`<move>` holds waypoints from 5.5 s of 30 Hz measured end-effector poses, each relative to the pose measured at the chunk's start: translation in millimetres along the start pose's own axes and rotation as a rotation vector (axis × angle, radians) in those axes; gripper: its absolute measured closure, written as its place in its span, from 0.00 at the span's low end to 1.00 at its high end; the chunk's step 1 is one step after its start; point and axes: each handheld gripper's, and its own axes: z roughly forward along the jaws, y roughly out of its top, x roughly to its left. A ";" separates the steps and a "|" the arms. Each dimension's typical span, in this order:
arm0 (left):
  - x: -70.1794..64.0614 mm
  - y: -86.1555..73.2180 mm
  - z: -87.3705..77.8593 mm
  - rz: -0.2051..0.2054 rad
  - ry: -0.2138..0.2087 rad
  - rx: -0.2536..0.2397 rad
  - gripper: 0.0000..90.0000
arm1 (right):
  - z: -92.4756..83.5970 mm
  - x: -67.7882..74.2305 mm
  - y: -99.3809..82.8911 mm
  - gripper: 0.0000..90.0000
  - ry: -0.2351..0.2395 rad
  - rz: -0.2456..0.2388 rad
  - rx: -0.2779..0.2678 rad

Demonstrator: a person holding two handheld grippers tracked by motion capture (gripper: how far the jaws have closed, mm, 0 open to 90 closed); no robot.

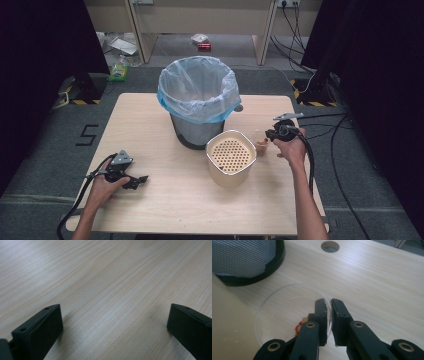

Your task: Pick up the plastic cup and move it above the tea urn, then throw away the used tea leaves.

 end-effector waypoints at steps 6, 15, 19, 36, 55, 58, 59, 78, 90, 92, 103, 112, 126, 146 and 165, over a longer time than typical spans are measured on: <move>0.0 0.0 0.0 0.000 0.000 0.000 0.00 | -19.6 6.7 3.1 0.96 -0.014 -0.047 -0.094; -0.1 0.0 0.1 0.000 0.001 -0.001 0.00 | -40.0 8.3 9.7 0.96 -0.026 -0.070 -0.154; 0.0 0.0 0.0 0.000 0.000 0.000 0.00 | -48.5 9.3 14.0 0.96 -0.047 -0.090 -0.181; 0.1 0.1 0.1 0.001 0.000 0.000 0.00 | -83.6 33.9 32.2 0.97 -0.079 -0.210 -0.308; 0.1 0.1 0.1 0.001 0.000 0.000 0.00 | -97.2 78.9 41.8 0.97 -0.159 -0.413 -0.407; 0.1 0.1 0.1 0.001 0.000 0.000 0.00 | -94.9 88.9 38.0 0.97 -0.191 -0.460 -0.428; 0.1 0.1 0.1 0.001 0.000 0.000 0.00 | -94.9 88.9 38.0 0.97 -0.191 -0.460 -0.428; 0.1 0.1 0.1 0.001 0.000 0.000 0.00 | -74.8 152.6 -0.7 0.97 -0.599 -1.036 -0.519; 0.1 0.0 0.1 0.001 0.000 -0.001 0.00 | -83.5 167.4 -5.6 0.98 -0.770 -1.169 -0.637; 0.1 0.1 0.1 0.001 0.000 -0.001 0.00 | -81.7 168.2 -5.8 0.98 -0.777 -1.172 -0.634; 0.1 0.0 0.1 0.001 0.000 -0.001 0.00 | -67.0 171.2 -5.2 0.98 -0.826 -1.213 -0.640; 0.0 0.0 0.1 0.001 0.000 -0.001 0.00 | -66.7 173.8 -12.2 0.98 -0.860 -1.250 -0.660; 0.1 0.0 0.1 0.001 0.000 -0.001 0.00 | -65.9 172.9 -17.9 0.98 -0.866 -1.262 -0.651; 0.1 0.0 0.1 0.001 0.000 -0.001 0.00 | -67.6 172.4 -16.1 0.98 -0.818 -1.187 -0.672; 0.5 0.6 0.6 0.003 0.001 0.000 0.00 | -99.5 110.8 19.8 0.98 -0.352 -0.506 -0.592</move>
